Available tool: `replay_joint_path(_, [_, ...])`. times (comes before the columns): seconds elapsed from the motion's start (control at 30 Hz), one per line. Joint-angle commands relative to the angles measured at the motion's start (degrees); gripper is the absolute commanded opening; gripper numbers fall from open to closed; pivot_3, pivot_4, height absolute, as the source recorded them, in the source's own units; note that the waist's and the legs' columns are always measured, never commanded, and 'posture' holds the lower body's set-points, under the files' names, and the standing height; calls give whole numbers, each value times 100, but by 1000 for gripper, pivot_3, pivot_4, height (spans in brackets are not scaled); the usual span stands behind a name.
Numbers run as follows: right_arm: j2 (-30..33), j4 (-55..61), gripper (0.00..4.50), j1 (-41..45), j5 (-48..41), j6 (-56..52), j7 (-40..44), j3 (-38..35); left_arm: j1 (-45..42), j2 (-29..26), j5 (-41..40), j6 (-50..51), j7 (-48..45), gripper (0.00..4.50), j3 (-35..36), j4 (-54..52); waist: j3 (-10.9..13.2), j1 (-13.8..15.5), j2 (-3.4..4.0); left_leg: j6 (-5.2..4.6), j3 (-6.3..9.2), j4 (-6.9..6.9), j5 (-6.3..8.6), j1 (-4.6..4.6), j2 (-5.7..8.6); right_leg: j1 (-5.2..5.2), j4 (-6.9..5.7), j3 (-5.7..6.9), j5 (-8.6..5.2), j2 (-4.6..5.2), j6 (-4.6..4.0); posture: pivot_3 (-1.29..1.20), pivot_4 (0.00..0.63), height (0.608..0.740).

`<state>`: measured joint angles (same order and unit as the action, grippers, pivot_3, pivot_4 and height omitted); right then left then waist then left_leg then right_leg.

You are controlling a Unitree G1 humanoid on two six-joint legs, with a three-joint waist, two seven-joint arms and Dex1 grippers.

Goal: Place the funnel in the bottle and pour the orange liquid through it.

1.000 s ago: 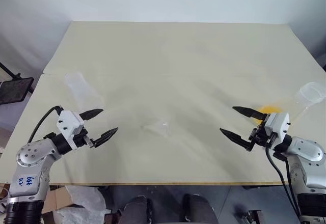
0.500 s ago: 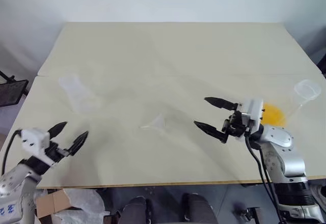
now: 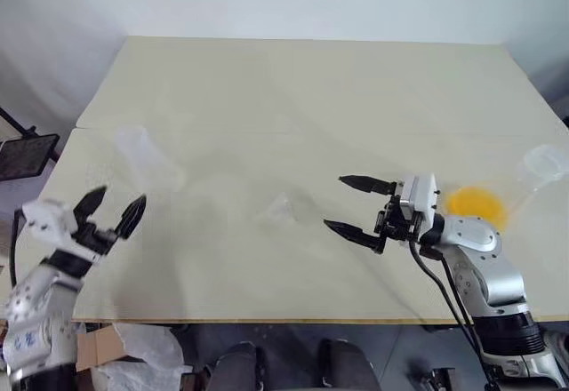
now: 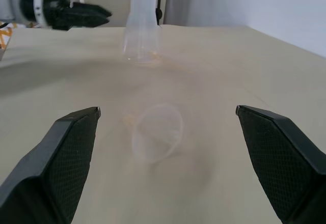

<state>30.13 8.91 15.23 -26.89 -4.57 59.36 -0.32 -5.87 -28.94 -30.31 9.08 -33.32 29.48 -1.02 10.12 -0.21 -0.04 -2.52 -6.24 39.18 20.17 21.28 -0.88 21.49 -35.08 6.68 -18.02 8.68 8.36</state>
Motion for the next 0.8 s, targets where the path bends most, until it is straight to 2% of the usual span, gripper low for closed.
replay_joint_path(0.03, [-64,175,4472,29,-47,98,-25,-29,-545,-154,229,121,337,4500,-188,242,0,-14,0,0,-2,0,0,-1,-1,0,-1,0,0,-1,0,0,150,740])
replay_joint_path(0.23, [-118,193,4472,2,-29,107,-63,-25,-1368,-222,392,366,561,4500,-495,624,2,0,-4,1,-3,0,-1,0,-2,2,-2,3,0,-6,0,0,150,740])
replay_joint_path(0.53, [-166,270,4472,-91,-4,121,-152,-39,-1737,-291,666,222,540,4500,-661,1092,2,5,-4,2,-4,2,-1,0,-1,1,-1,3,1,-6,1,0,150,740])
replay_joint_path(0.67, [-171,257,4500,-123,6,151,-171,-40,-1869,-308,661,141,555,3609,-606,1233,3,17,-4,2,-2,3,-2,0,-1,1,-2,4,1,-6,1,0,150,740])
replay_joint_path(0.77, [-183,241,4500,-122,15,168,-187,-29,-1912,-341,673,110,529,2610,-619,1303,3,10,-4,2,-2,3,-1,0,0,1,-1,4,1,-6,2,0,150,740])
replay_joint_path(0.8, [-188,243,4500,-131,17,174,-193,-26,-1911,-350,668,109,522,2430,-616,1311,3,10,-4,2,-2,3,-1,1,-1,1,-1,4,1,-6,2,0,150,740])
